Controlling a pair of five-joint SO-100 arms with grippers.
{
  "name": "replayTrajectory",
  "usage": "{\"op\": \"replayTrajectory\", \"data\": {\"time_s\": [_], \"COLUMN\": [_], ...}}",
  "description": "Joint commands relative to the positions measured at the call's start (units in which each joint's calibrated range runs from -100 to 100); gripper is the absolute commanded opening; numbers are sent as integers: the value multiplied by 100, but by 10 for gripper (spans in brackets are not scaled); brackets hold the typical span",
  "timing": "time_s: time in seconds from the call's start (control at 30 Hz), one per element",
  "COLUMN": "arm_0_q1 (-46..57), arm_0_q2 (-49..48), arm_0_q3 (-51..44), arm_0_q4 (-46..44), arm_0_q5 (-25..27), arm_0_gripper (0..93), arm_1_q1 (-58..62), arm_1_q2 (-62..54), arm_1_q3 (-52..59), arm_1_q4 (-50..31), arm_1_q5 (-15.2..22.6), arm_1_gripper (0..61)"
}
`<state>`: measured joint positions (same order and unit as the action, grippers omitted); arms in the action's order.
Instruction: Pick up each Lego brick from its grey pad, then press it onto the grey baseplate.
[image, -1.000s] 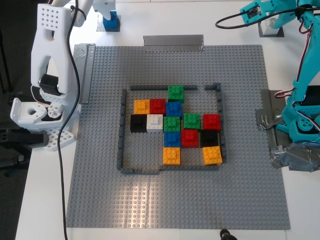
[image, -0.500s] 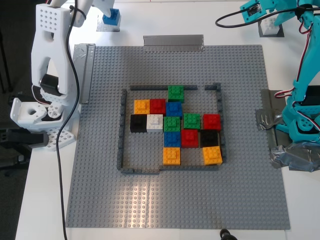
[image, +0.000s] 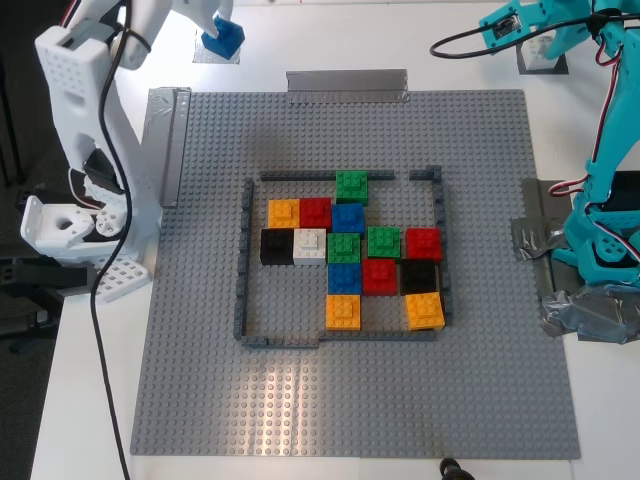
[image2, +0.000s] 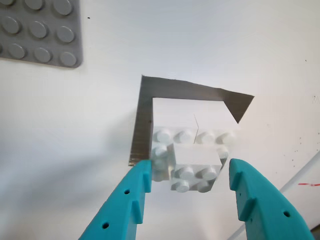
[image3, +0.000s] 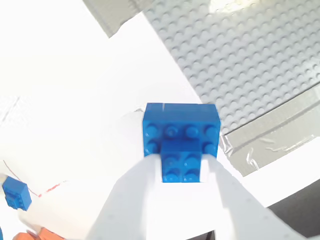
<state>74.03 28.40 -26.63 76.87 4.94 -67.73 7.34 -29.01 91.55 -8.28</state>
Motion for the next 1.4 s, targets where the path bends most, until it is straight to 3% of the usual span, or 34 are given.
{"op": "replayTrajectory", "data": {"time_s": [0.0, 0.23, 0.47, 0.8, 1.27, 1.37], "arm_0_q1": [73, 29, 22, 22, 7, 7], "arm_0_q2": [-59, -111, -128, -128, -59, -51], "arm_0_q3": [-267, -267, -285, -547, -474, -474], "arm_0_q4": [-79, -79, -71, -14, -14, -14], "arm_0_q5": [17, 17, 21, 21, 21, 21], "arm_0_gripper": [175, 175, 175, 175, 173, 126], "arm_1_q1": [342, 966, 2257, 3606, 4005, 4063], "arm_1_q2": [-1421, -2228, -3309, -3378, -2974, -2957], "arm_1_q3": [739, 1732, 3628, 4775, 5597, 5759], "arm_1_q4": [15, 275, -384, -1181, -2239, -2434], "arm_1_q5": [-200, -400, -649, -639, -762, -742], "arm_1_gripper": [1, 1, 1, 1, 1, 1]}}
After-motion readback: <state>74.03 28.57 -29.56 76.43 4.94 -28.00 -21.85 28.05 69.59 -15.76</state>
